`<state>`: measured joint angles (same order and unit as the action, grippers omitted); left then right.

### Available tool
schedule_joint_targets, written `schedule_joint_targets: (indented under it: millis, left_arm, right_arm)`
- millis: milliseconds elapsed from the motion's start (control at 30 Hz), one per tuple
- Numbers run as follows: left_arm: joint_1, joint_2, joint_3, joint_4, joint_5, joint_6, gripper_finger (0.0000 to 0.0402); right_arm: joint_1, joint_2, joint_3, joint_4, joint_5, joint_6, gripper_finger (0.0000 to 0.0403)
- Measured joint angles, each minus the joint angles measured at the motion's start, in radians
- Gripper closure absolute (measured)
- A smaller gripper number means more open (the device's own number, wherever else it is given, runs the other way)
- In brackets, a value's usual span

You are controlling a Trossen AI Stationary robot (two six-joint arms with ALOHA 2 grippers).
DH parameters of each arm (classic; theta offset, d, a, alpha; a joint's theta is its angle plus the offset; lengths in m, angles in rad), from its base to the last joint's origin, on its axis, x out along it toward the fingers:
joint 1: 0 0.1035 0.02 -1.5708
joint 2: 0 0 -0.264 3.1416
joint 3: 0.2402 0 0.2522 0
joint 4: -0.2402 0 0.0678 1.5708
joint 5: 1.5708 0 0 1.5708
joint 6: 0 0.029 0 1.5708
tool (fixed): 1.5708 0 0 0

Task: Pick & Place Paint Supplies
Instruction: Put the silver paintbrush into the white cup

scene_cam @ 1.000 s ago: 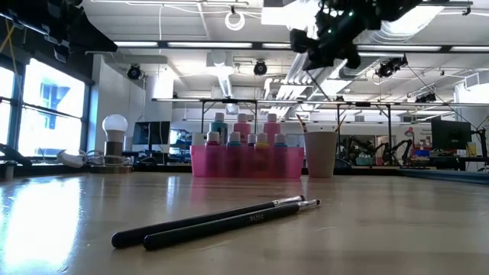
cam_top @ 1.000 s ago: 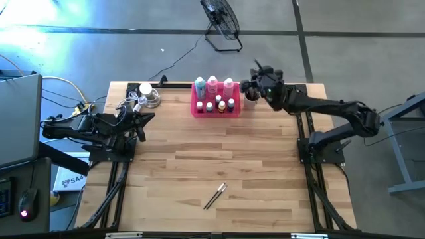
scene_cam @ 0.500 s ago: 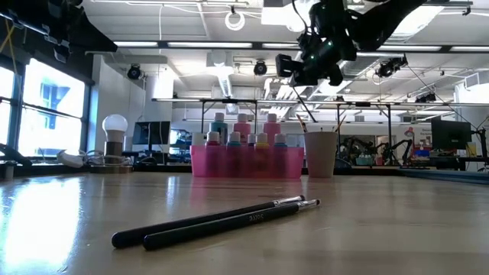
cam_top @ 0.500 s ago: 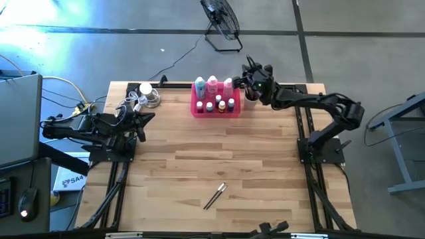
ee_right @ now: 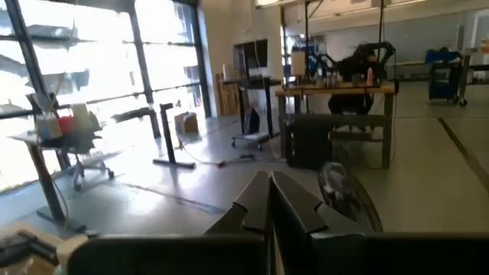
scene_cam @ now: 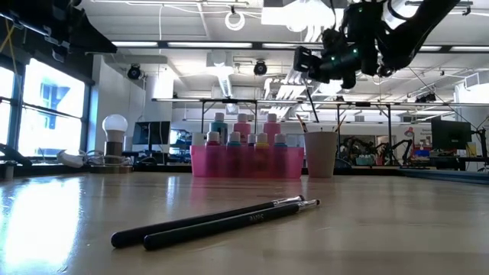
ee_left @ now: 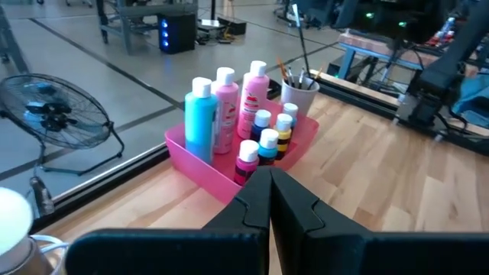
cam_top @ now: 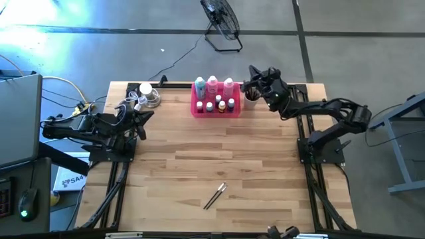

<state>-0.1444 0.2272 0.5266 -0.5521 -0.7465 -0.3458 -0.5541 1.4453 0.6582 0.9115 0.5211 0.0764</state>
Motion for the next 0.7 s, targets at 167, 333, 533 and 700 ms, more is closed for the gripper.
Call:
schedule_joint_targets:
  millis: [167,333,533,700]
  left_arm:
    - [0.0,0.0,0.0,0.001,-0.024,-0.002,0.0402]
    - [0.0,0.0,0.0,0.001,-0.024,-0.003,0.0402]
    - [0.0,0.0,0.0,0.0,-0.026,-0.003,0.0402]
    - [0.0,0.0,0.0,0.0,-0.026,-0.003,0.0402]
  right_arm:
    - [-0.019,-0.004,-0.006,-0.028,-0.042,-0.027,0.0399]
    - [-0.031,0.015,-0.014,-0.046,-0.06,-0.033,0.0399]
    - [-0.043,0.017,-0.064,-0.02,-0.078,-0.025,0.0399]
    - [-0.048,0.018,-0.11,0.069,-0.084,-0.045,0.0399]
